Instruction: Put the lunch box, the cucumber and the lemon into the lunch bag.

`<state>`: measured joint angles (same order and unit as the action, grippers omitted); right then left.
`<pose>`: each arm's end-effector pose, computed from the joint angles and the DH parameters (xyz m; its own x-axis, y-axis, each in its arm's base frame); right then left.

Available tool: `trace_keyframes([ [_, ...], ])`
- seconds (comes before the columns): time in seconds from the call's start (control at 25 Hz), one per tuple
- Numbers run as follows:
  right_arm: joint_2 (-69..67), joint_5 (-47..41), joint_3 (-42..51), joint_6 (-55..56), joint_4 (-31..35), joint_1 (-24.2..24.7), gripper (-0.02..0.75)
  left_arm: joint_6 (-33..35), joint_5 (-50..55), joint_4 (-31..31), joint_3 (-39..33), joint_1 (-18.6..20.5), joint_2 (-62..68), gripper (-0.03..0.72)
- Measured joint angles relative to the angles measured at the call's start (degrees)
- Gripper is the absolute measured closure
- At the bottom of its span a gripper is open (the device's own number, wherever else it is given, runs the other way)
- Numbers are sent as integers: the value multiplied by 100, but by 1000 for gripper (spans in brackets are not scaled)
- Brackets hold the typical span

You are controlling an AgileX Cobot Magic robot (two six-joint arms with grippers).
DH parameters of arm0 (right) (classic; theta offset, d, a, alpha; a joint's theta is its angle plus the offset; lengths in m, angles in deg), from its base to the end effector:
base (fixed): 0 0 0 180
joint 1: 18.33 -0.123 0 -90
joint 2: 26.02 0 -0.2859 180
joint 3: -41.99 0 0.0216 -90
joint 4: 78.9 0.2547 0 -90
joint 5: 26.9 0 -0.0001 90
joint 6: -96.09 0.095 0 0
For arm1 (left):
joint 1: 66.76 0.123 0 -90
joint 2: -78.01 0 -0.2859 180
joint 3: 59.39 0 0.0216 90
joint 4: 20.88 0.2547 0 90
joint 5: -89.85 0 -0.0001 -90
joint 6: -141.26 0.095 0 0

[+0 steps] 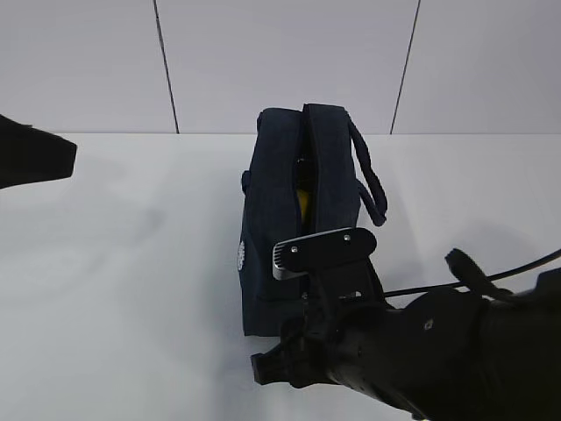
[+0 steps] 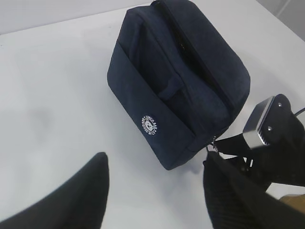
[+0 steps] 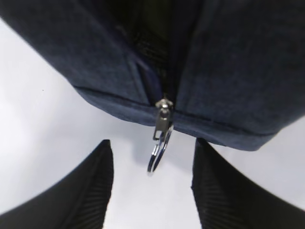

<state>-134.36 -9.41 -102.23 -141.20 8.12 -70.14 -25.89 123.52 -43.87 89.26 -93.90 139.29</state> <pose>0.2147 0.2269 0.1281 -0.7457 -0.1862 -0.6398 -0.3109 0.9465 0.0869 0.1639 -0.1072 0.3315 -0.5657 0.1639 -0.8081 0.5434 0.8112 -0.2158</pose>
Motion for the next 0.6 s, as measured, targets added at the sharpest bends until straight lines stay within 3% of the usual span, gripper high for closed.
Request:
trace_keyframes([
  [0.2,-209,0,-97,129,-80,0,423,0,0,0,0,0,0,247],
  [0.28,-250,0,-162,134,-152,0,540,0,0,0,0,0,0,247],
  [0.32,-263,15,-200,142,-182,0,639,0,0,0,0,0,0,247],
  [0.4,-263,58,-223,148,-222,0,718,0,0,0,0,0,0,247],
  [0.6,-263,1,-223,135,-194,0,718,0,0,0,0,0,0,247],
])
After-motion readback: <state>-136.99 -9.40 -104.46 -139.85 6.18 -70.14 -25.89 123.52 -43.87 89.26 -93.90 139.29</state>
